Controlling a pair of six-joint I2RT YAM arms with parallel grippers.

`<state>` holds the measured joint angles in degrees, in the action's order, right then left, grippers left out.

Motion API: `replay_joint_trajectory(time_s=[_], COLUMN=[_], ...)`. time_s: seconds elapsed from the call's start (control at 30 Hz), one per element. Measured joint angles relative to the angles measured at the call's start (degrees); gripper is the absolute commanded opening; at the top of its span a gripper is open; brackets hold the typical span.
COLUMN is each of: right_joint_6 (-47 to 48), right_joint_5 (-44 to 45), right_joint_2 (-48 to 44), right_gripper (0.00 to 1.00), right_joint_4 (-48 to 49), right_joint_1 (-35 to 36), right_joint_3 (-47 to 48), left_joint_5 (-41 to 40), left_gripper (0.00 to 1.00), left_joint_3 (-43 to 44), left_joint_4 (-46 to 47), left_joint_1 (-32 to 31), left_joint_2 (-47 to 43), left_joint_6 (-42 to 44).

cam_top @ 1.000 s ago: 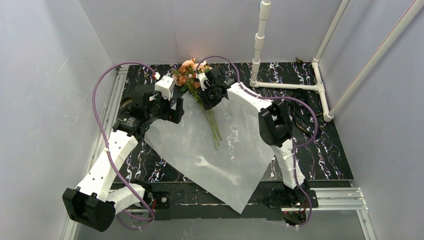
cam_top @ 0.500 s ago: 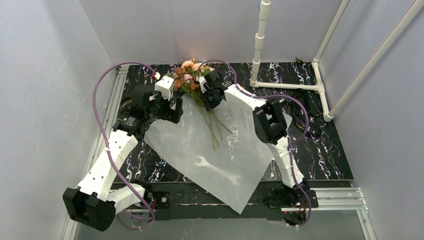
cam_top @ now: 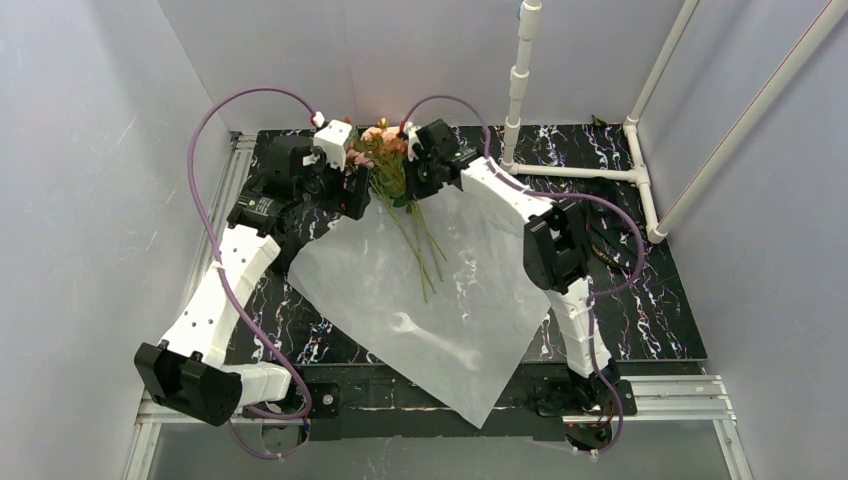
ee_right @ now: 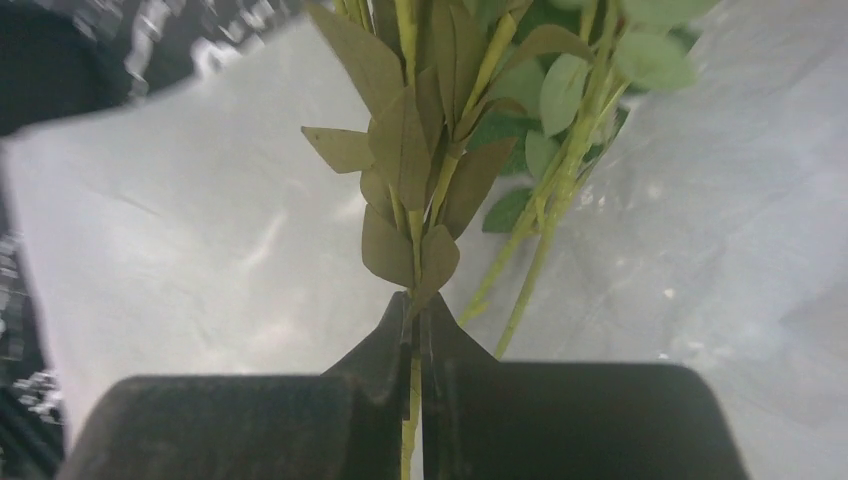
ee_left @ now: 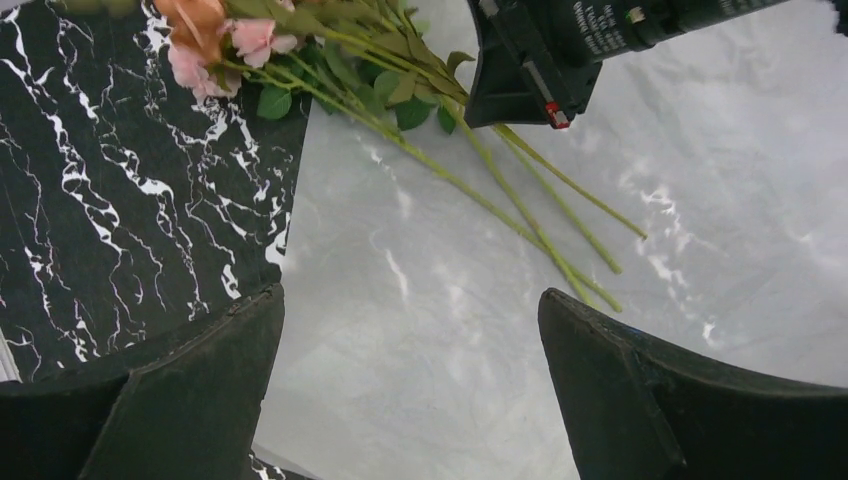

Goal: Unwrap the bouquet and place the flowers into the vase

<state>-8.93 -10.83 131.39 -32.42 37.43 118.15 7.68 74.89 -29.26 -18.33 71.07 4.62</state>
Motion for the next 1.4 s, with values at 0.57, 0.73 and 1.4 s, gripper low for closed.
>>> replay_joint_trajectory(time_s=[0.57,0.73,1.4], right_joint_6=[-10.2,-10.0,-3.8], right_joint_5=[-10.7,-12.2,-14.7], right_joint_2=[-21.0,-26.1,-31.4], right_gripper=[0.01,0.01,0.01], right_joint_4=[27.6,33.2,35.5], right_joint_1=[-4.4,-2.9,7.6], right_joint_3=[-18.8,-21.0,-24.2], left_joint_5=[14.5,22.1,32.0], left_gripper=[0.93,0.85,0.1], left_joint_3=[20.0,25.1,16.1], left_joint_4=[-1.4,1.2,14.8], left_joint_1=[2.9,7.1,14.2], left_joint_2=[7.2,10.9,9.7], left_joint_6=[-12.7,-22.4,-37.7])
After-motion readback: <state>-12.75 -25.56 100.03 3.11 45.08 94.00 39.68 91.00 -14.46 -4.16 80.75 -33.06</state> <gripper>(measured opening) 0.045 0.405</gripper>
